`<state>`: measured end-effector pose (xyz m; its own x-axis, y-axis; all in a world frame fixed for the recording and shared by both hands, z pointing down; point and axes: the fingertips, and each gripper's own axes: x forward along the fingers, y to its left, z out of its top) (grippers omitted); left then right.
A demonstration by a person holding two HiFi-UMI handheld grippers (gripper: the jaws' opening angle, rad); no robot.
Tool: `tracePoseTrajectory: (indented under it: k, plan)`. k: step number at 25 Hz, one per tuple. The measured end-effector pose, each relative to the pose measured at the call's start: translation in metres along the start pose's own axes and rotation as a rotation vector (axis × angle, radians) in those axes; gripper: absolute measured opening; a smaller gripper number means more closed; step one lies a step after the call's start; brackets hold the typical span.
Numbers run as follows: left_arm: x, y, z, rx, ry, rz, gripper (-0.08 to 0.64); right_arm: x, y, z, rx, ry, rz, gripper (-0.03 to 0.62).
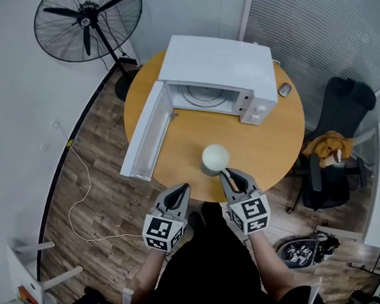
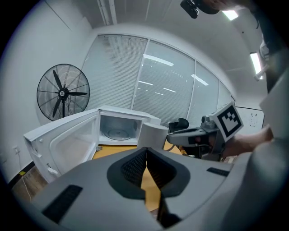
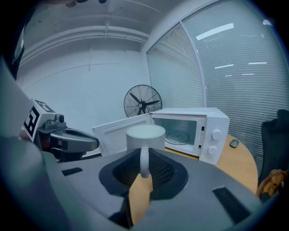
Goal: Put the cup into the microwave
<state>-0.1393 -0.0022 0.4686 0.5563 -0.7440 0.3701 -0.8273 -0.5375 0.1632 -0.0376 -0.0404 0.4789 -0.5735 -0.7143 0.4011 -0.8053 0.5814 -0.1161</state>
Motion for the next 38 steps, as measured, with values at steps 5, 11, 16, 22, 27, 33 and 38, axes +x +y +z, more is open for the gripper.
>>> tracePoseTrajectory:
  k: [5, 11, 16, 22, 27, 33, 38]
  plan:
    - [0.019, 0.014, 0.01, -0.011, 0.013, 0.032, -0.002, 0.035, -0.022, 0.006, -0.007, 0.01, 0.02, 0.057]
    - [0.048, 0.037, 0.034, -0.014, 0.002, 0.08, -0.002, 0.077, -0.054, 0.014, -0.021, 0.022, 0.032, 0.057]
    - [0.072, 0.05, 0.047, -0.025, 0.0, 0.114, -0.002, 0.107, -0.082, 0.016, -0.033, 0.03, 0.027, 0.057]
    - [0.102, 0.061, 0.058, -0.049, -0.009, 0.146, -0.002, 0.14, -0.112, 0.011, -0.043, 0.03, 0.002, 0.057]
    - [0.118, 0.067, 0.065, -0.048, -0.008, 0.165, -0.002, 0.165, -0.127, 0.007, -0.047, 0.031, -0.019, 0.057]
    - [0.128, 0.072, 0.065, -0.062, -0.003, 0.17, -0.002, 0.19, -0.139, 0.006, -0.043, 0.024, -0.059, 0.057]
    - [0.138, 0.077, 0.067, -0.057, 0.001, 0.157, -0.002, 0.213, -0.156, 0.011, -0.038, 0.009, -0.112, 0.057]
